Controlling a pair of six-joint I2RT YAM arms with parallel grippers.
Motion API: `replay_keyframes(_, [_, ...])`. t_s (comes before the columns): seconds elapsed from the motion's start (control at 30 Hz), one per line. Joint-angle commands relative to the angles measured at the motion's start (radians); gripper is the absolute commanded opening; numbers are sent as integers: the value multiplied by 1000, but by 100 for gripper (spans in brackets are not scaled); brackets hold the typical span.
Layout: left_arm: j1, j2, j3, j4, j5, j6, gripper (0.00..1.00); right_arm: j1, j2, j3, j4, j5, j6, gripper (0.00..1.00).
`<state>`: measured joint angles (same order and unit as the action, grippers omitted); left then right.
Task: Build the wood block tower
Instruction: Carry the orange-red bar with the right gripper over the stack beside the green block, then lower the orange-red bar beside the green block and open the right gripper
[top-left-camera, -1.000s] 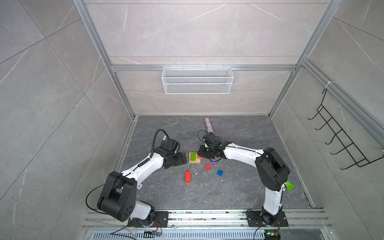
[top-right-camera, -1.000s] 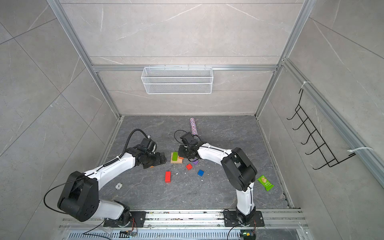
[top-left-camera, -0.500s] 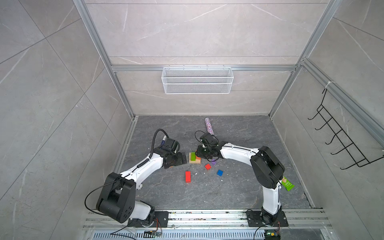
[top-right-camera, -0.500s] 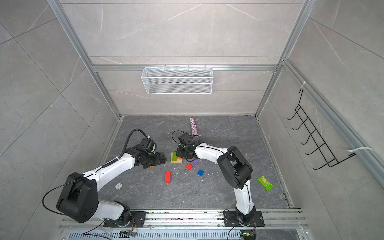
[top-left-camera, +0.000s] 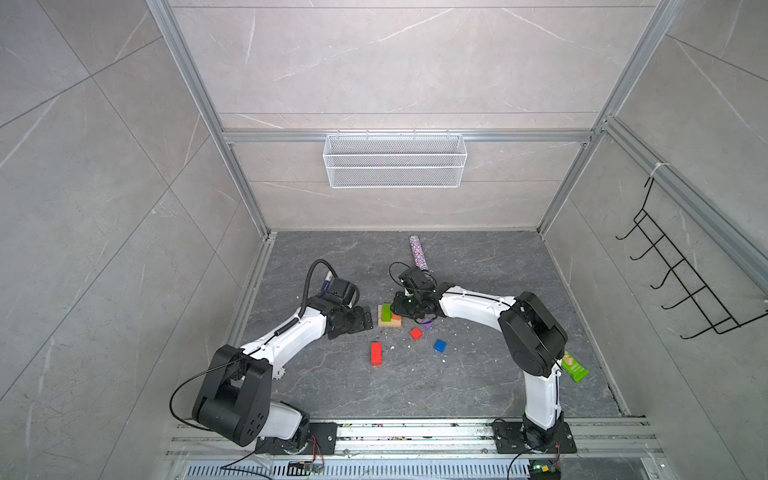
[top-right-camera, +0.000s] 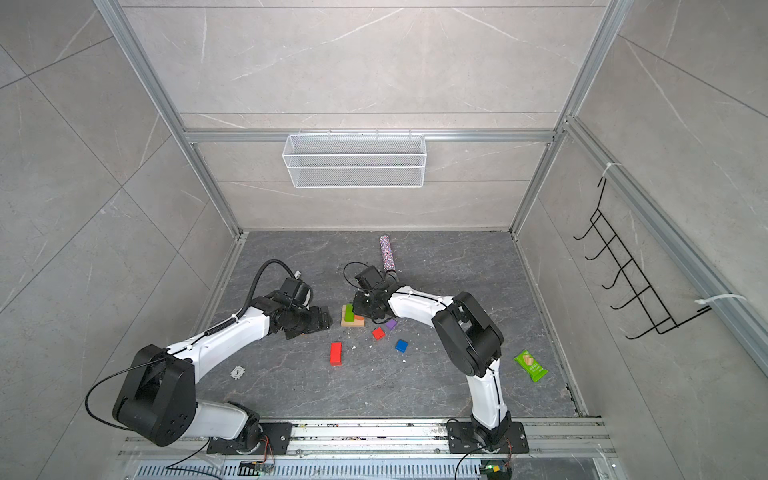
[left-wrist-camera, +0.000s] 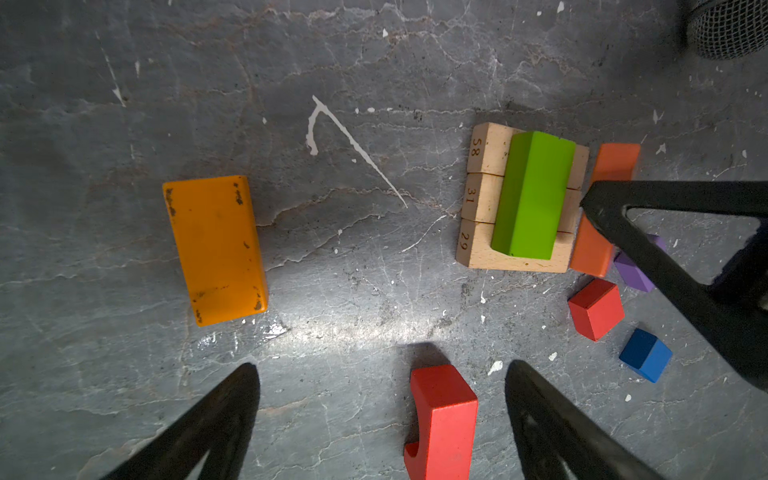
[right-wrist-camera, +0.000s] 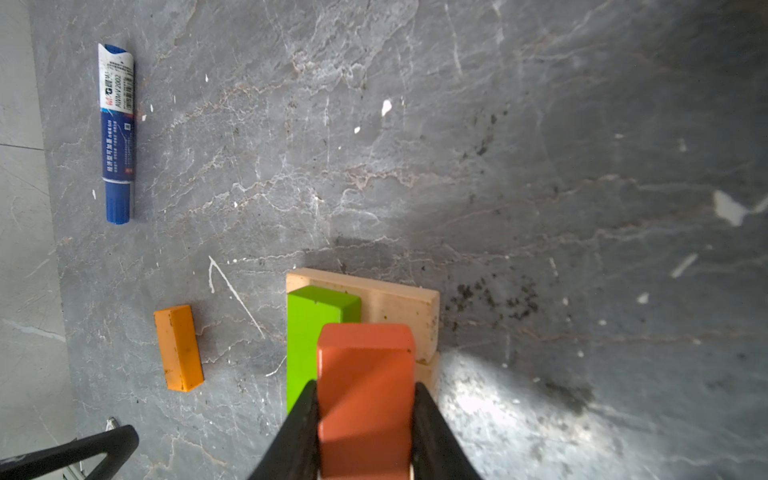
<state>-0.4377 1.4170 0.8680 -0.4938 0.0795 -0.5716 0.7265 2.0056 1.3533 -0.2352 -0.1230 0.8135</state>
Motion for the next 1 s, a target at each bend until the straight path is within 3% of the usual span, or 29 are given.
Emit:
replay_keyframes(0.0, [4, -24, -4, -13, -10, 23, 94, 8, 19, 23, -23, 14, 11, 5])
replay_keyframes(0.97, [5, -15, -4, -7, -2, 26, 94, 12, 21, 43, -47, 17, 3, 13])
